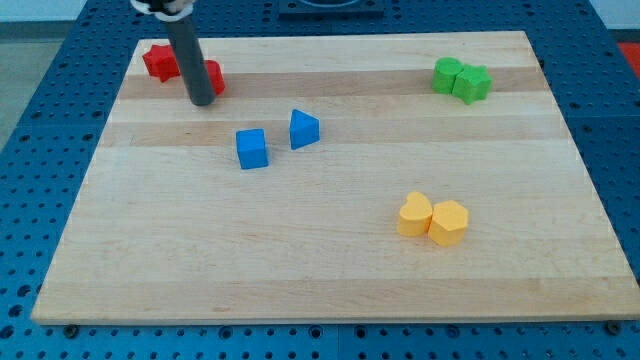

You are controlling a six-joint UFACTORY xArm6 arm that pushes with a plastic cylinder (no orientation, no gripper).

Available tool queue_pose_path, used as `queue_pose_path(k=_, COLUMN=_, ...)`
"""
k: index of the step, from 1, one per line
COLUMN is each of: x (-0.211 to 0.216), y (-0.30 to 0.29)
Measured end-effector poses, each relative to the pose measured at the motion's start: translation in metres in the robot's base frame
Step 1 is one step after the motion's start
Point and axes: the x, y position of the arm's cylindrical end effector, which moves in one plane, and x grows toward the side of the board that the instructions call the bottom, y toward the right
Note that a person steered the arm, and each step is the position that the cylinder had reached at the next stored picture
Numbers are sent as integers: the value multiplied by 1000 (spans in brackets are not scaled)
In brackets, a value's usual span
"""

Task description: Push the green star below the red star

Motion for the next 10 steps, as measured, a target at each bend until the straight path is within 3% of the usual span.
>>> queue_pose_path(k=1, x=-15, y=24)
queue_pose_path(k=2, x=-45, y=-11)
queue_pose_path(k=3, x=-46, y=-25)
queue_pose_path(k=5, x=-12, y=180)
queue_pose_path(k=6, x=54, y=225)
queue_pose_path(k=7, x=79, y=170)
queue_pose_path(k=9, x=32, y=44)
queue_pose_path(k=10, x=32, y=45)
